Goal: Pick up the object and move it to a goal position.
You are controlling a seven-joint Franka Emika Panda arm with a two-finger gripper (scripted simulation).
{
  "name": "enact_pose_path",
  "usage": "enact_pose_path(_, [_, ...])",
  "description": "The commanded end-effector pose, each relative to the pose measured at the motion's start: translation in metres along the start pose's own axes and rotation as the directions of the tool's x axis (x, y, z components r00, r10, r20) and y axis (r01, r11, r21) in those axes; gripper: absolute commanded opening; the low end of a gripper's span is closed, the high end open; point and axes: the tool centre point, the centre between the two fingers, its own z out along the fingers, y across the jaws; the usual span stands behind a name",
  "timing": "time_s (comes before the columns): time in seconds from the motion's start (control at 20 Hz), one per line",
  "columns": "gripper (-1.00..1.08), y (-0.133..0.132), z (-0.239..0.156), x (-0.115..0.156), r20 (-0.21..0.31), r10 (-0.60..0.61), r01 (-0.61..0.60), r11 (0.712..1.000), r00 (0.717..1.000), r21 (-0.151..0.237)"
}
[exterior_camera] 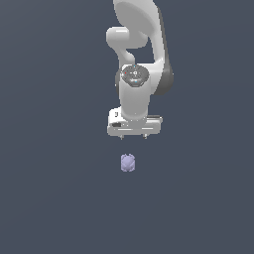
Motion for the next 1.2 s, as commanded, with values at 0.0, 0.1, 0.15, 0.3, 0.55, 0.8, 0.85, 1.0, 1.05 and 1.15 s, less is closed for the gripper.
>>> enact_pose_path(0.0, [1.0,0.001,0.002,0.003,-0.001,-0.001,0.001,1.0,1.0,-0.001])
enact_pose_path(0.1, [1.0,0.002,0.005,0.007,-0.003,-0.003,0.003,1.0,1.0,-0.002])
enact_pose_path(0.15, [1.0,0.003,0.007,0.009,-0.004,-0.004,0.004,1.0,1.0,-0.003])
enact_pose_path(0.3, [1.0,0.007,0.015,0.019,-0.009,-0.008,0.008,1.0,1.0,-0.007])
enact_pose_path(0.55, [1.0,0.015,0.034,0.041,-0.02,-0.018,0.018,1.0,1.0,-0.016])
enact_pose_path(0.8, [1.0,0.023,0.051,0.057,-0.029,-0.026,0.026,0.999,0.999,-0.024])
enact_pose_path(0.85, [1.0,0.024,0.053,0.06,-0.031,-0.028,0.027,0.999,0.999,-0.025])
enact_pose_path(1.0, [1.0,0.026,0.059,0.065,-0.033,-0.03,0.029,0.999,0.999,-0.027])
enact_pose_path(1.05, [1.0,0.026,0.06,0.066,-0.034,-0.031,0.03,0.999,0.999,-0.028])
enact_pose_path(1.15, [1.0,0.027,0.061,0.067,-0.035,-0.032,0.031,0.999,0.999,-0.029])
